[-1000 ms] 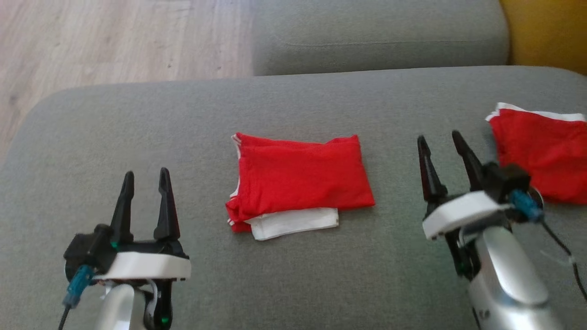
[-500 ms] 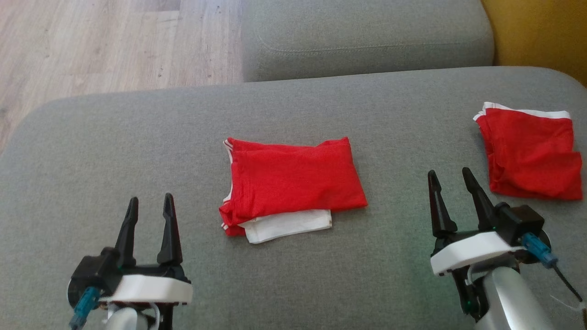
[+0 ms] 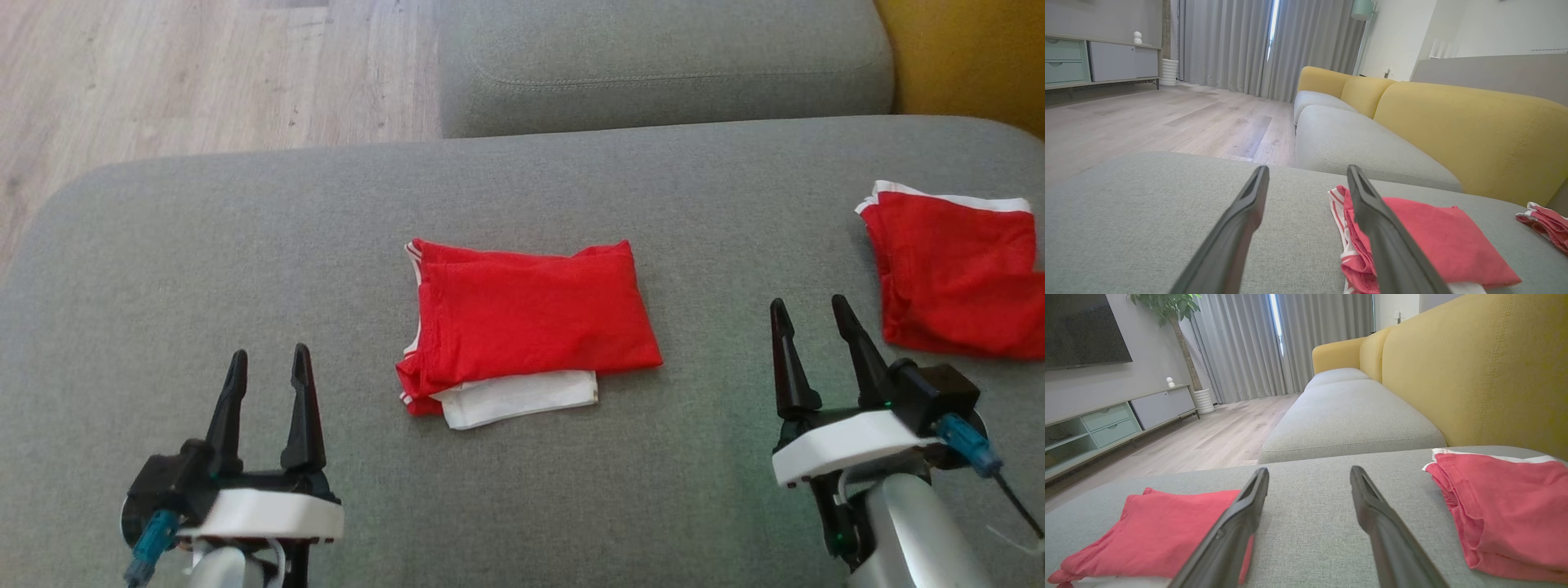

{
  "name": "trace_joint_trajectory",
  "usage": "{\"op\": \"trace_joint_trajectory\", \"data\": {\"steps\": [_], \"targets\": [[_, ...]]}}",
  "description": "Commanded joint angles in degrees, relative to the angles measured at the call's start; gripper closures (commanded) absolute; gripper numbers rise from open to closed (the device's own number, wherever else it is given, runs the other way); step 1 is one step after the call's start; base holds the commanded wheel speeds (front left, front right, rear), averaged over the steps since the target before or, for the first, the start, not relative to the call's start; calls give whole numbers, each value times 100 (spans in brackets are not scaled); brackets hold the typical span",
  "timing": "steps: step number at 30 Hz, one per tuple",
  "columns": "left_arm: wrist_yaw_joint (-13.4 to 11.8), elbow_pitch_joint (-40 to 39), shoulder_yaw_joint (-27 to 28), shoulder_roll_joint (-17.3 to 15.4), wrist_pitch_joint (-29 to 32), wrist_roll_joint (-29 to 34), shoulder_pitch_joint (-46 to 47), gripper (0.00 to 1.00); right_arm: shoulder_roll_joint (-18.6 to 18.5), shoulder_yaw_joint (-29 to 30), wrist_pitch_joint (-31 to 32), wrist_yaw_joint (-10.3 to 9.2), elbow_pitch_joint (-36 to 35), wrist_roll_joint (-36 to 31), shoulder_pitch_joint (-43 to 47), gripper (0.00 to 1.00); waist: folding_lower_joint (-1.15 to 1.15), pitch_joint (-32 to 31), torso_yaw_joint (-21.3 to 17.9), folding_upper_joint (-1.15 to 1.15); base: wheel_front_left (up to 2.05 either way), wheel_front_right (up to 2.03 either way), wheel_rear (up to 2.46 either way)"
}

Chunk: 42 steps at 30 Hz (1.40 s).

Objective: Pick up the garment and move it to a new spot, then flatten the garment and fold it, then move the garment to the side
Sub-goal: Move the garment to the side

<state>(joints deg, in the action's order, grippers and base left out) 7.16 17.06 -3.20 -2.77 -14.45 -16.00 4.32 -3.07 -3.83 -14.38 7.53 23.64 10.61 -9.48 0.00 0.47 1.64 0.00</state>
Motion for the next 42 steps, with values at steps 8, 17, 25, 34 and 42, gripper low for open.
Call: {"op": "trace_joint_trajectory", "data": {"steps": [8,17,25,34,42], "targets": [[29,-241,89,-11,-55,-39,377,0,19,-85,-62,-4,-36,-172,-347,0,0,220,150,0,0,0,0],[32,-206,-213,-11,-55,-129,726,0,19,-331,267,-4,921,-195,-1225,0,0,766,478,0,0,0,0],[32,-108,-501,-11,-55,-236,993,0,19,-886,608,-4,1844,562,-1907,0,0,1082,823,0,0,0,0],[32,-46,-653,-11,-55,-351,1083,0,19,-1657,964,-4,3091,1330,-2409,0,0,1170,1094,0,0,0,0],[33,-26,-632,-11,-55,-306,1091,0,19,-2110,540,-4,3529,846,-2779,100,0,1122,961,0,0,0,0]]}}
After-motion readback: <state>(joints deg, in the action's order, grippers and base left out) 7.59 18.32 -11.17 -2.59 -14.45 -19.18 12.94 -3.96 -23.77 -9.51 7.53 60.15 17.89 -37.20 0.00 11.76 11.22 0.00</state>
